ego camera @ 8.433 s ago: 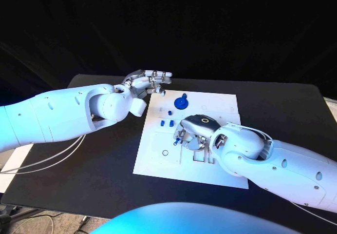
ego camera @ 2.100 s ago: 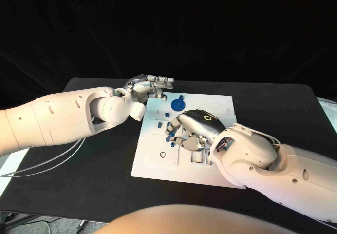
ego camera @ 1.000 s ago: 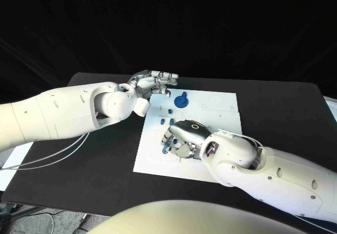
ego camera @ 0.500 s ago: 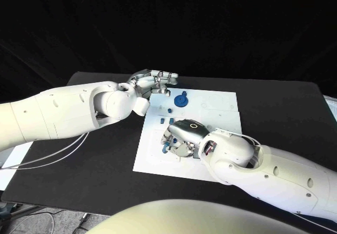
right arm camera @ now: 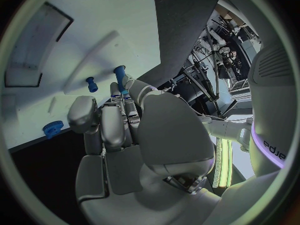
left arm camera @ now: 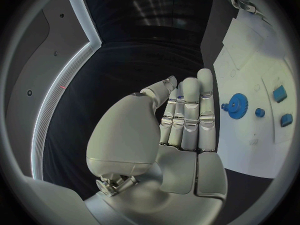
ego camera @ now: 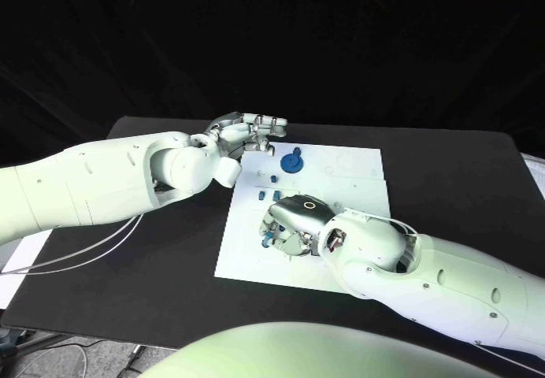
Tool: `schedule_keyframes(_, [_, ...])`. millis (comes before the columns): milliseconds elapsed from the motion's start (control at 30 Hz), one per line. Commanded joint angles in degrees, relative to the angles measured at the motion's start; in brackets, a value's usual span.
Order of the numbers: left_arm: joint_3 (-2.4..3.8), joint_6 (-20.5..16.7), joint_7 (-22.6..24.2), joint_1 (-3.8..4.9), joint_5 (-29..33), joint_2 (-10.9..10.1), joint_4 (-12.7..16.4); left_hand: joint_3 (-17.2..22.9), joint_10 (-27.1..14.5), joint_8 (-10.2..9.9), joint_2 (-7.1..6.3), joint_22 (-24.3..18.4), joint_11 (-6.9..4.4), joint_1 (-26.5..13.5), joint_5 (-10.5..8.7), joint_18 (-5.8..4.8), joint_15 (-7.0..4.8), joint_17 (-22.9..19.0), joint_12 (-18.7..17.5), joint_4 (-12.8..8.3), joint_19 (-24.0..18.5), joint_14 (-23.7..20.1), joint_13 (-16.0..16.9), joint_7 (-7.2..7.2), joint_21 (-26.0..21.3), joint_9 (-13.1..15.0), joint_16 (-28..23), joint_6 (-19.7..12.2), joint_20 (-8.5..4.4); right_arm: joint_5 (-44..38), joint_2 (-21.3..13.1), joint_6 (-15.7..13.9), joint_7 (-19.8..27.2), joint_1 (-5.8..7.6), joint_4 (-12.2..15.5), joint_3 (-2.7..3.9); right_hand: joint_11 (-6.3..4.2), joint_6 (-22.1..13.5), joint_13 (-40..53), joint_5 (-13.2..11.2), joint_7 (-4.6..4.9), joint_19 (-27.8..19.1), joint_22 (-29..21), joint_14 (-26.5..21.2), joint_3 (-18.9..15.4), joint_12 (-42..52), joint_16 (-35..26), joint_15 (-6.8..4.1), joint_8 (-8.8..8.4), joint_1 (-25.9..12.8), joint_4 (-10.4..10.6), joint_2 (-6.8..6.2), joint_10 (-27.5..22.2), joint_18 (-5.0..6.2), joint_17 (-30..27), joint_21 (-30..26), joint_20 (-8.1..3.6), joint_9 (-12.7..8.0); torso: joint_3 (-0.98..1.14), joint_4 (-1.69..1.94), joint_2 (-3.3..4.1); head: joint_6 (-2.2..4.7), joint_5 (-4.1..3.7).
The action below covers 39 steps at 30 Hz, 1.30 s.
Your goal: Assemble the parts on the task board
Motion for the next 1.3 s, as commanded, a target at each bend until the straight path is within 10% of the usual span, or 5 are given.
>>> schedule_keyframes(33, [0.03, 1.28, 0.48, 0.02, -0.16, 0.1, 0.05, -0.37, -0.27, 0.0, 0.35, -0.1, 0.07, 0.11, 0.34, 0.17, -0.12, -0.06, 0.28, -0.08, -0.08, -0.46, 0.07, -0.03, -0.28, -0.07, 0.19, -0.29, 0.38, -1.23, 0.0, 1.97, -0.99, -0.26, -0.18, -0.33, -1.48, -0.03, 0.04, 0.08, 0.38, -0.41, -0.05, 1.67, 0.35, -0.12, -0.1, 0.25, -0.19, 0.1, 0.05, 0.47, 1.98, -0.76, -0.05, -0.15, 0.0, 0.09, 0.0, 0.03, 0.04, 0.01, 0.03])
schedule_keyframes(233, [0.03, 1.27, 0.46, 0.02, -0.16, 0.06, 0.08, -0.42, -0.33, 0.07, 0.4, -0.11, 0.07, 0.1, 0.35, 0.17, -0.1, -0.13, 0.44, -0.08, -0.1, -0.52, 0.1, -0.04, -0.32, -0.07, 0.22, -0.29, 0.4, -1.07, 0.05, 2.59, -0.99, -0.26, 0.02, -0.38, -1.29, -0.62, -0.06, 0.33, 0.49, -0.9, -0.57, 1.53, -0.12, -0.82, -0.37, 0.46, -0.64, -1.43, 0.38, -0.3, 1.38, -0.66, -0.49, -0.44, 0.19, 0.0, -0.04, -0.01, 0.02, 0.01, 0.0])
schedule_keyframes(467, [0.03, 1.2, 0.44, 0.02, -0.16, 0.0, 0.12, -0.42, -0.33, 0.07, 0.4, -0.11, 0.07, 0.1, 0.35, 0.17, -0.1, -0.13, 0.44, -0.08, -0.1, -0.52, 0.1, -0.04, -0.32, -0.07, 0.22, -0.29, 0.4, -0.32, -0.05, 0.32, -0.65, -0.25, 0.06, -0.47, 0.98, -11.07, -0.59, 0.96, 1.38, -3.92, -5.12, 0.54, -6.08, -4.17, -2.65, 2.34, -1.71, -6.8, 2.3, -4.44, -9.69, 0.19, -3.79, -3.46, 1.95, -2.25, -0.02, -0.03, 0.0, 0.01, 0.02])
schedule_keyframes(1000, [0.03, 1.2, 0.36, 0.02, -0.16, -0.27, 0.07, -0.42, -0.33, 0.07, 0.4, -0.11, 0.07, 0.1, 0.35, 0.17, -0.1, -0.13, 0.44, -0.08, -0.1, -0.52, 0.1, -0.04, -0.32, -0.07, 0.22, -0.29, 0.4, 1.92, -7.3, -17.47, 2.03, -0.48, 5.1, 0.2, 0.55, -9.91, -0.16, 5.95, 1.61, -3.57, -6.53, 0.71, -16.15, 1.88, -2.35, 2.05, -1.08, -4.68, 4.04, -1.75, -10.22, 0.4, -4.0, -4.64, 1.89, -1.71, 0.01, -0.2, -0.06, 0.29, -0.43])
schedule_keyframes(1300, [0.01, 1.65, 0.8, 0.01, -0.6, -0.54, 0.28, -0.44, -0.41, 0.13, 0.47, -0.12, 0.07, 0.14, 0.36, 0.17, -0.1, -0.19, 0.56, -0.1, -0.12, -0.58, 0.12, -0.04, -0.37, -0.08, 0.24, -0.31, 0.41, 18.68, -20.95, -16.92, -1.73, 0.05, 12.55, 2.26, -1.24, -6.45, 1.71, 6.69, 1.37, -2.31, -4.79, 1.09, -16.75, 7.81, -1.53, 0.8, -0.3, -5.37, 5.82, -0.86, 2.34, 0.12, -2.9, -3.63, 1.07, -1.46, -0.28, -1.05, -0.42, 2.12, -2.5])
